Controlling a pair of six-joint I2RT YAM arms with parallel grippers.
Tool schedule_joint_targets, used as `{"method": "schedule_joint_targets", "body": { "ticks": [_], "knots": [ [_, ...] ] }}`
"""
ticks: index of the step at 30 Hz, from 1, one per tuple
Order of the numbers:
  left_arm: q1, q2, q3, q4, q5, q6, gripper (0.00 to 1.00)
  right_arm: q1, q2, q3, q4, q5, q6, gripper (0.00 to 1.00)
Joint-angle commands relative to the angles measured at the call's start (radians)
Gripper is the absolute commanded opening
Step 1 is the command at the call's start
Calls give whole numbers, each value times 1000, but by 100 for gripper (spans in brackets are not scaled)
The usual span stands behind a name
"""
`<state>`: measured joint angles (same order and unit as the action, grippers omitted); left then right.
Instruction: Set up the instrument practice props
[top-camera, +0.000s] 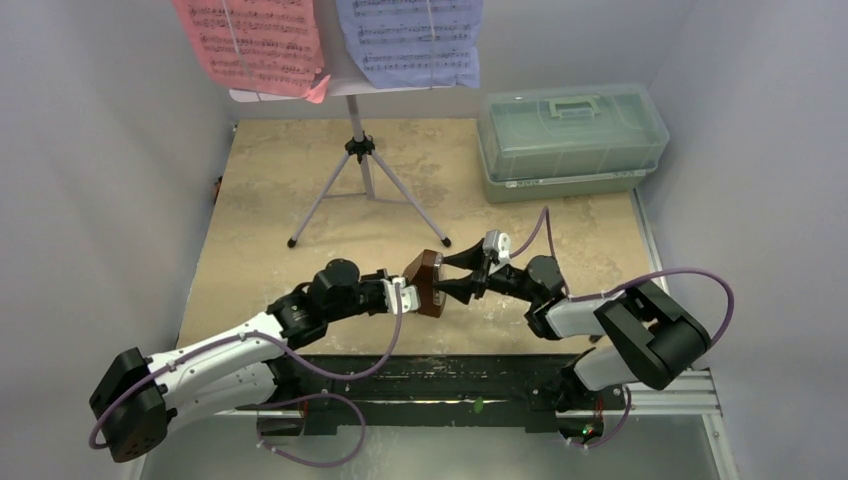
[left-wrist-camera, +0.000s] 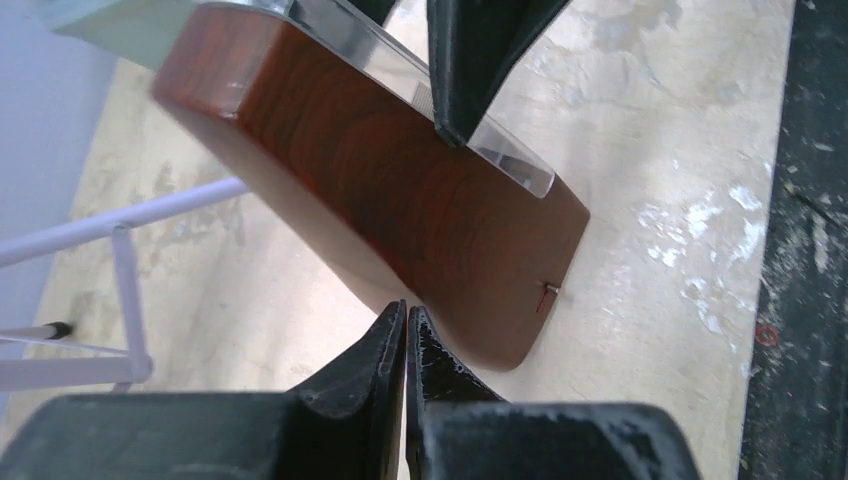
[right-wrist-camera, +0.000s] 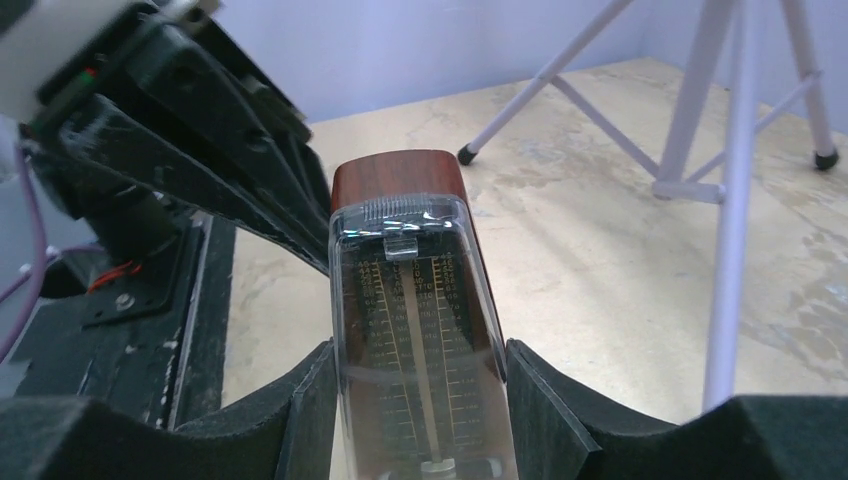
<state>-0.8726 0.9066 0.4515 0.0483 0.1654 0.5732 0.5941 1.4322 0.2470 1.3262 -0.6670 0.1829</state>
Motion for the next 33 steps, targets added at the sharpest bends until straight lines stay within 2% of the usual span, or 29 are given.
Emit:
{"method": "schedule_joint_targets", "body": {
  "ticks": [1,3,4,5,8,11,14,20,27,30,33],
  "knots": [
    [-1,17,7,-28,42,13,2,28,-56,34,-120,-75,-52,0],
    [-2,34,18,-31,86,-13,5,28,-75,64,-219,-72,-105,0],
    [-1,48,30,-34,97,-31,12,28,-71,78,-239,-86,-114,0],
    [-1,70,55,-43,104,-48,26,29,-61,85,-231,-105,-110,0],
    [-1,95,113,-105,108,-62,54,29,-43,72,-171,-123,-89,0],
    [7,83,146,-147,136,-77,77,28,-47,62,-159,-118,-87,0],
    [48,71,166,-166,235,-117,98,28,-50,66,-178,-116,-98,0],
    [127,201,216,-114,391,-148,100,27,-42,64,-149,-147,-89,0],
    [131,315,247,-85,456,-125,98,28,-45,54,-100,-184,-56,0],
    [131,323,218,-65,461,-126,88,28,-41,57,-101,-186,-48,0],
    [131,324,183,9,440,-134,72,28,-26,56,-70,-196,-25,0]
  ]
}}
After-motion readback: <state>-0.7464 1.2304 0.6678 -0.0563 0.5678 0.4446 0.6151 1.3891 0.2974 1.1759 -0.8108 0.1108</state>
